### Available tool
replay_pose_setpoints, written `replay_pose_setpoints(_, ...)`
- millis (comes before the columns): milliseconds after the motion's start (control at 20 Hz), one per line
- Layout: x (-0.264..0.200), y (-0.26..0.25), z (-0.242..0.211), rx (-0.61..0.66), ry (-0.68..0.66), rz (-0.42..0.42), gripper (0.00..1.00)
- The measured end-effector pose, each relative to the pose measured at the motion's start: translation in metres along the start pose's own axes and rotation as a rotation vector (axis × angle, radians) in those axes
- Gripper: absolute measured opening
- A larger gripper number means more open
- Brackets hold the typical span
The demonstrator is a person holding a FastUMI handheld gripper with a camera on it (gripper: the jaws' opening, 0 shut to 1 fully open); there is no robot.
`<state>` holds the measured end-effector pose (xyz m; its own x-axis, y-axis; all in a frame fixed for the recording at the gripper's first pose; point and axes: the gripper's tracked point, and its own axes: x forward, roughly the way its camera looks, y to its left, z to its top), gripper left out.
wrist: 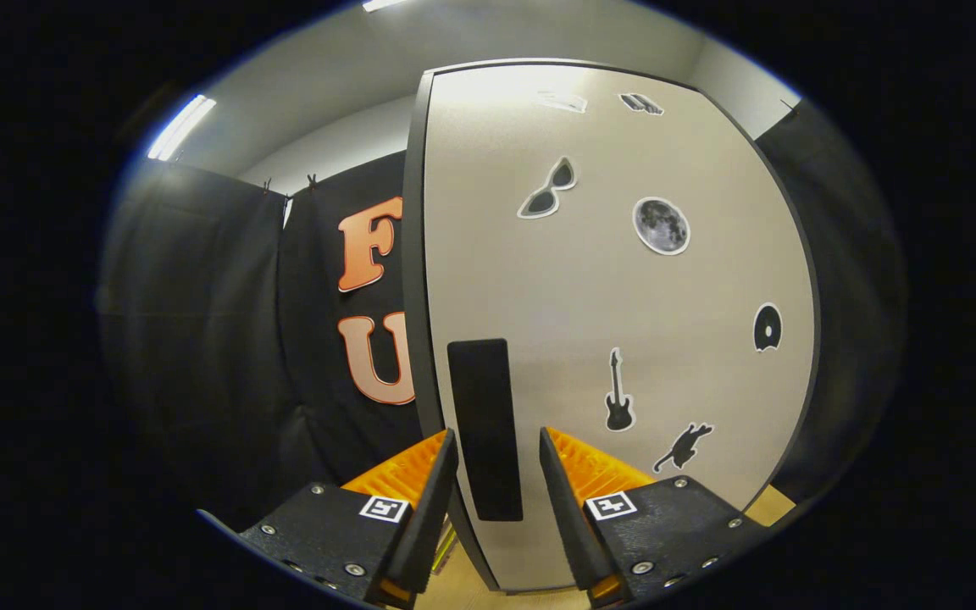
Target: Open the shoe cabinet door, grab the shoes and put them into the shoe cabinet, then close the shoe cabinet door.
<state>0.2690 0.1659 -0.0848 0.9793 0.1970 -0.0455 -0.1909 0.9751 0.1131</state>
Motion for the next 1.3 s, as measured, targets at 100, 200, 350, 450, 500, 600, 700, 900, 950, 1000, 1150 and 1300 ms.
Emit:
replay_pose_setpoints(100, 0.008, 0.001, -0.004, -0.024, 0.008, -0.013, 0.54)
replay_pose_setpoints(200, 0.010, 0.003, -0.007, -0.050, 0.017, -0.042, 0.41)
replay_pose_setpoints(350, 0.011, 0.003, -0.010, -0.060, 0.036, -0.069, 0.34)
replay_pose_setpoints(450, 0.010, 0.004, -0.011, -0.034, 0.060, -0.051, 0.29)
replay_pose_setpoints(500, 0.011, 0.003, -0.011, -0.016, 0.074, -0.040, 0.27)
replay_pose_setpoints(600, 0.007, 0.003, -0.012, -0.015, 0.084, -0.033, 0.24)
replay_pose_setpoints(700, 0.005, 0.003, -0.011, -0.026, 0.085, -0.036, 0.23)
replay_pose_setpoints(900, -0.011, 0.003, -0.010, -0.022, 0.089, -0.057, 0.23)
replay_pose_setpoints(950, -0.014, 0.002, -0.010, -0.026, 0.089, -0.064, 0.23)
replay_pose_setpoints(1000, -0.019, 0.000, -0.009, -0.024, 0.091, -0.073, 0.23)
replay_pose_setpoints(1150, -0.038, -0.003, -0.008, -0.025, 0.093, -0.094, 0.23)
replay_pose_setpoints(1300, -0.056, -0.010, -0.008, -0.032, 0.104, -0.123, 0.23)
